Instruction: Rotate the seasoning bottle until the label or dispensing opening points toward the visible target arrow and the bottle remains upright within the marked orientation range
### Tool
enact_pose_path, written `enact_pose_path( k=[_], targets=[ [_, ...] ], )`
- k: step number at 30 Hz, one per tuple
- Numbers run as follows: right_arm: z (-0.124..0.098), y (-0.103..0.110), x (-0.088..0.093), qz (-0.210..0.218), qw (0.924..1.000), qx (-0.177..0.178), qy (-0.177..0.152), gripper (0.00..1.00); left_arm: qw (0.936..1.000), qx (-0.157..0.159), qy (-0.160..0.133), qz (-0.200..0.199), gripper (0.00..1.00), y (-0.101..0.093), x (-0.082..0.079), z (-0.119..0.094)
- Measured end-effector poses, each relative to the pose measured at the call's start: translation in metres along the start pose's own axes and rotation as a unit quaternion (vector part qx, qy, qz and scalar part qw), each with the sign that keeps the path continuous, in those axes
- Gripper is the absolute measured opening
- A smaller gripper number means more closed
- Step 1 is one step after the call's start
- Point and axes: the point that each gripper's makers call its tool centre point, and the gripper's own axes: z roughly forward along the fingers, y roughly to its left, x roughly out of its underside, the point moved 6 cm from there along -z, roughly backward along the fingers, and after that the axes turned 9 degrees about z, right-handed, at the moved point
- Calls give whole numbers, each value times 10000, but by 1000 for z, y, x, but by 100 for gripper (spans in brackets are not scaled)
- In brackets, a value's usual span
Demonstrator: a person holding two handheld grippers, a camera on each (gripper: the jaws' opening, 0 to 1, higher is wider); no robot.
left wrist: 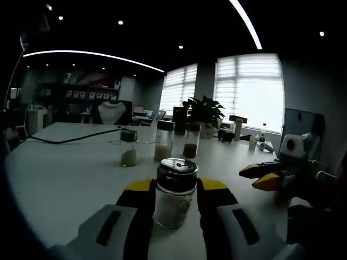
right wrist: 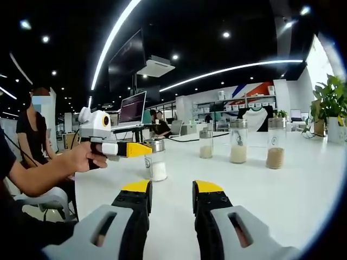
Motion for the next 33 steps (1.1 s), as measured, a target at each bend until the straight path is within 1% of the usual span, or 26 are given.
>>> enact_pose_path(
  k=[7,10,12,15,17,19,21,24,26,28,30,33],
  targets=[
    [1,0,1,-42,10000,19,24,27,9995,-304,-41,32,32,-2,-1,0],
    [1,0,1,-51,10000,21,19,27,9992,-387,-71,68,32,-2,-1,0],
    [1,0,1,-52,10000,25,23,27,9991,-375,-132,175,32,-2,-1,0],
    [2,1,0,-90,10000,16,27,27,9991,-328,-169,188,32,0,-1,-1],
    [4,2,0,-127,9999,7,34,27,9990,-258,-225,272,33,0,-2,-2],
    [5,2,0,-199,9998,8,45,25,9989,-215,-342,245,36,1,-6,-5],
    [7,1,0,-239,9997,36,44,25,9988,-115,-413,225,43,0,-9,-6],
    [10,-1,-1,-294,9995,29,69,25,9990,-70,-291,345,51,1,-8,-9],
    [13,-4,-6,-369,9993,90,28,25,9979,-96,-384,516,52,0,-10,-13],
    [15,-7,-12,-374,9992,119,-52,25,9975,-73,-395,577,53,-1,-10,-15],
    [19,-11,-16,-378,9991,146,-104,25,9972,-56,-392,635,58,-3,-8,-17],
    [33,-17,-23,-458,9987,176,-110,27,9971,-114,-410,629,66,-7,-4,-17]
  ],
)
